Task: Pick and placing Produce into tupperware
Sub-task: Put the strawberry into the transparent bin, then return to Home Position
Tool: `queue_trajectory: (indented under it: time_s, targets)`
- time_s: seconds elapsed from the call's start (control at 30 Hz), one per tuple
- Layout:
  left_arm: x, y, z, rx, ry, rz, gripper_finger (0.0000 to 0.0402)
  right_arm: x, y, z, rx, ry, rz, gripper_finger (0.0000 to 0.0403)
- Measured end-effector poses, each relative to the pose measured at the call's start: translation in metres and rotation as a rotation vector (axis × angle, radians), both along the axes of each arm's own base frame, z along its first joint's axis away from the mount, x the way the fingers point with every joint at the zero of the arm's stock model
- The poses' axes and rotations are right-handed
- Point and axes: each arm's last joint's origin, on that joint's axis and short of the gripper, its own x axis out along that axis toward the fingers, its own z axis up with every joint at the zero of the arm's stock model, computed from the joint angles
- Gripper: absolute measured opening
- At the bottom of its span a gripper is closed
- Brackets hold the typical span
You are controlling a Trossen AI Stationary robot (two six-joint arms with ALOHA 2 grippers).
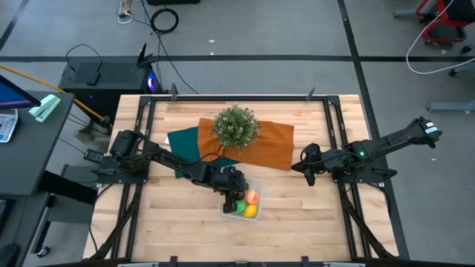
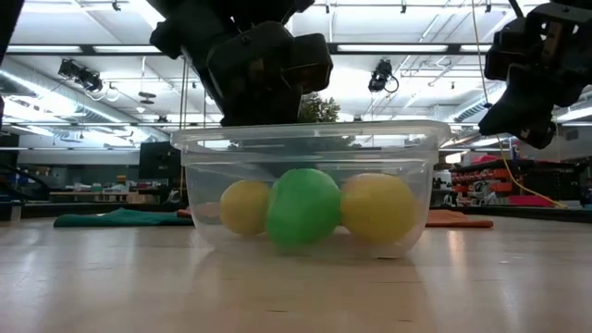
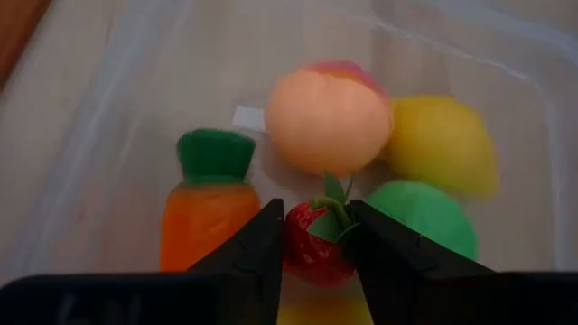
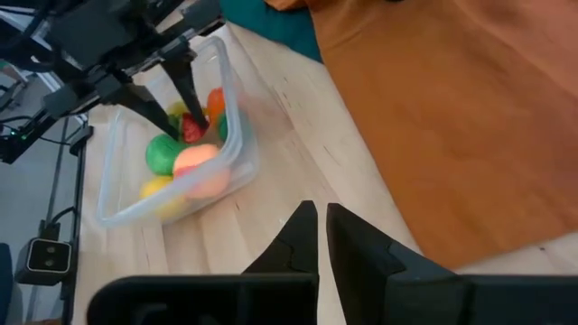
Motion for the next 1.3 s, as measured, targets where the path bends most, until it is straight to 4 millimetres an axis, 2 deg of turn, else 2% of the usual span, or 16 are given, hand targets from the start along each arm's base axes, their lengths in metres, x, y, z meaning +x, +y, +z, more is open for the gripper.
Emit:
queue_trajectory:
  time_s: [0.3,0.57,0.8,1.0,1.17,1.3]
  targets:
    - [0.001,0.0,0.001,-0.001,-0.011,0.007,0.0134,0.001,0.0,-0.001,0.004,0.003,-0.002,0.0]
    - [0.005,0.0,0.005,0.007,-0.057,-0.012,0.0188,0.001,0.001,-0.001,0.013,0.004,0.002,0.0]
    - [0.014,0.0,0.019,0.003,-0.109,-0.015,0.0244,0.001,0.001,-0.001,0.015,0.005,0.005,0.0]
    - [0.02,0.008,0.028,0.003,-0.138,0.001,0.025,0.001,0.001,-0.001,0.012,0.005,0.007,0.0]
    - [0.017,0.027,0.059,-0.055,-0.219,0.089,0.022,0.001,0.001,-0.001,0.012,0.007,0.01,0.0]
    - [0.015,0.041,0.095,-0.049,-0.401,0.136,0.0186,0.001,0.001,-0.001,0.007,0.01,0.013,0.0]
